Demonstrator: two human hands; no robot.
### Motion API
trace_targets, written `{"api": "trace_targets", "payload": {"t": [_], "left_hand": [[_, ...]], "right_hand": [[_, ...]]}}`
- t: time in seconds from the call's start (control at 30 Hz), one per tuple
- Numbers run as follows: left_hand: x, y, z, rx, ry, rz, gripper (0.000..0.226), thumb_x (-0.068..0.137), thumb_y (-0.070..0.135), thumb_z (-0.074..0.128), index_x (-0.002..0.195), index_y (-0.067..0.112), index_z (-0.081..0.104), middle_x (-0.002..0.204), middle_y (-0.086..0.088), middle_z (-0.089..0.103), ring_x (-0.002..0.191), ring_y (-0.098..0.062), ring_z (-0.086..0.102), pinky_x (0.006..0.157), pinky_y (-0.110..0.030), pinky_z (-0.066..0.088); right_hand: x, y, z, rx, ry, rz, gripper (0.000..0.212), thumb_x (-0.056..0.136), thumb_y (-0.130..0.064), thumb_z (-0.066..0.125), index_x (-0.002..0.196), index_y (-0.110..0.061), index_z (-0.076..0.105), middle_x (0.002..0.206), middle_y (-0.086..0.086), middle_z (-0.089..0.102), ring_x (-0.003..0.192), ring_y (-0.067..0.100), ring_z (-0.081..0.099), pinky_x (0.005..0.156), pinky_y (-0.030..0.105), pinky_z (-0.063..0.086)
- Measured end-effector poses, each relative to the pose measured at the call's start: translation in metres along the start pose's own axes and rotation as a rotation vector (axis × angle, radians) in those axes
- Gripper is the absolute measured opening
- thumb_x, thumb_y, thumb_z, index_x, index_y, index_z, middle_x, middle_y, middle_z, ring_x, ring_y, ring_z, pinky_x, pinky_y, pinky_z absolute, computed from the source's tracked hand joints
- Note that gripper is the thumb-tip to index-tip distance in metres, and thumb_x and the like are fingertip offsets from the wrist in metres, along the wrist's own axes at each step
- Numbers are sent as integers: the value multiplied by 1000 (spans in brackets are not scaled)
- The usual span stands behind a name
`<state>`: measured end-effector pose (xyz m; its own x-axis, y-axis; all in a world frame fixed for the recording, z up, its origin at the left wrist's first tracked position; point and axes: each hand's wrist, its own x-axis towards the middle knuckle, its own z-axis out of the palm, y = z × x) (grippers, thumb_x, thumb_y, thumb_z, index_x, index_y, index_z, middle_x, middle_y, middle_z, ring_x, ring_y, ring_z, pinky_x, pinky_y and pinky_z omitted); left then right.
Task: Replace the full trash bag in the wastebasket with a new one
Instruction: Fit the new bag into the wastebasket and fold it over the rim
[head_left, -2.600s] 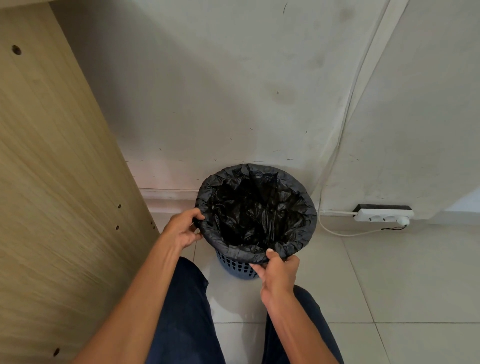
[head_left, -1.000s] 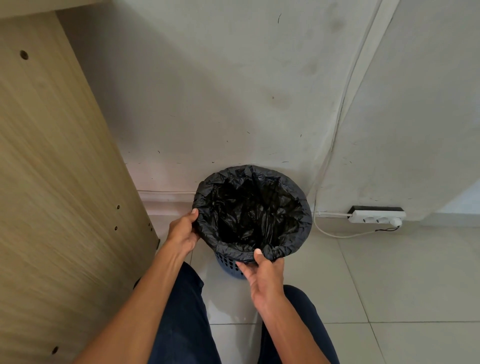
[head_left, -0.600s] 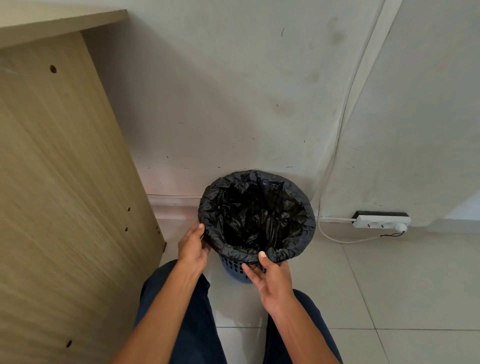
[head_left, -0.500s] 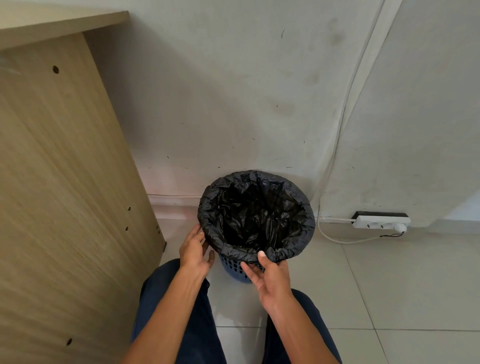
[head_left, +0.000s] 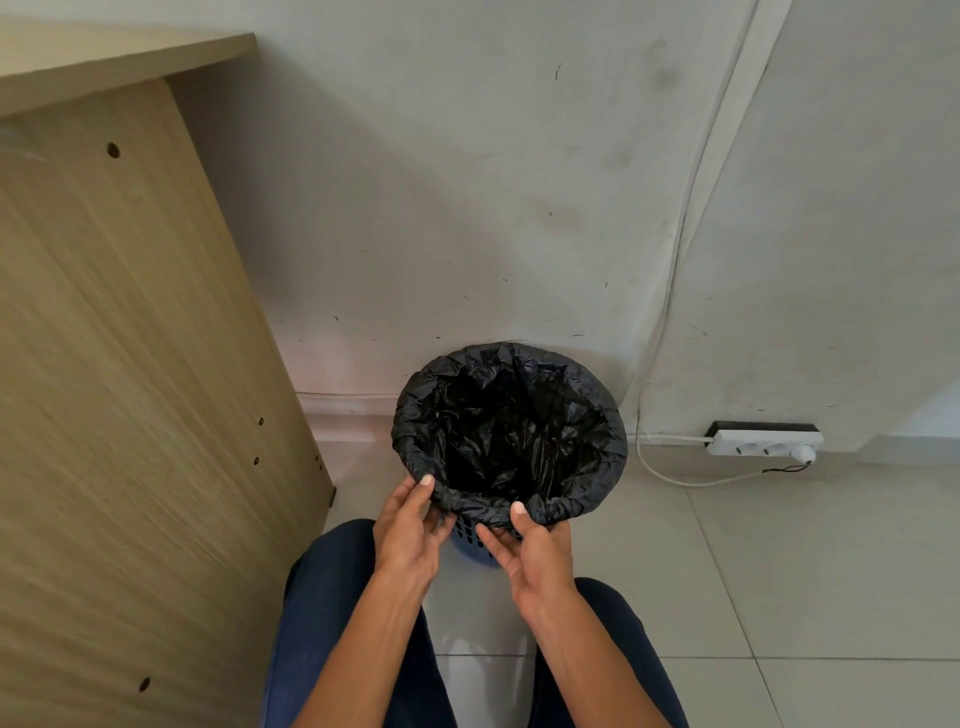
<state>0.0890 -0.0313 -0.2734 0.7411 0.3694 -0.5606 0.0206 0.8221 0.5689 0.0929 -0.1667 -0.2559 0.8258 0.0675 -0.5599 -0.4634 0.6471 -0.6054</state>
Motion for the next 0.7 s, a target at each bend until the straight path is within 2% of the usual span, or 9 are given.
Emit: {"api": "trace_targets", "payload": {"t": [0.13, 0.2, 0.33, 0.4, 0.5, 0.7], "left_hand": [[4, -6, 2, -23, 52, 50, 25, 93, 2, 64, 118, -3, 62, 124, -21, 65, 118, -31, 62, 83, -39, 56], [7, -8, 2, -24, 57, 45, 20, 94, 3, 64, 113, -3, 63, 126, -22, 64, 121, -31, 61, 84, -38, 56], [9, -5, 3, 21, 76, 54, 12, 96, 9, 63, 108, 8, 62, 122, -15, 66, 107, -21, 63, 80, -35, 54], [6, -3, 4, 70, 123, 57, 18, 96, 15, 65, 113, 12, 63, 113, -7, 68, 101, -17, 62, 75, -35, 53], [1, -1, 5, 69, 125, 58, 25, 96, 15, 65, 120, 10, 62, 112, -8, 67, 92, -14, 63, 72, -34, 53], [-8, -9, 7, 118, 167, 124, 32, 97, 18, 64, 127, 6, 60, 108, -9, 68, 91, -16, 64, 70, -30, 52]], "right_hand": [[0, 1, 2, 16, -2, -1, 42, 98, 2, 54, 135, -15, 46, 125, 16, 61, 106, 38, 66, 70, 44, 62], [1, 1, 3, 21, 2, 3, 41, 98, 3, 53, 134, -15, 47, 124, 17, 61, 106, 39, 65, 70, 45, 62], [0, 4, 6, 39, 9, 30, 38, 97, 3, 55, 130, -16, 49, 123, 17, 62, 105, 38, 65, 73, 48, 62], [-3, 6, 5, 29, 0, 51, 34, 96, 2, 59, 125, -16, 52, 123, 18, 62, 104, 38, 65, 71, 46, 62], [-8, 6, -1, -35, -16, 69, 29, 93, -3, 66, 116, -16, 55, 126, 20, 60, 109, 40, 63, 71, 45, 62], [-10, -7, -15, -197, 24, 82, 46, 85, -24, 77, 122, -7, 57, 119, 21, 64, 106, 34, 66, 74, 44, 61]]}}
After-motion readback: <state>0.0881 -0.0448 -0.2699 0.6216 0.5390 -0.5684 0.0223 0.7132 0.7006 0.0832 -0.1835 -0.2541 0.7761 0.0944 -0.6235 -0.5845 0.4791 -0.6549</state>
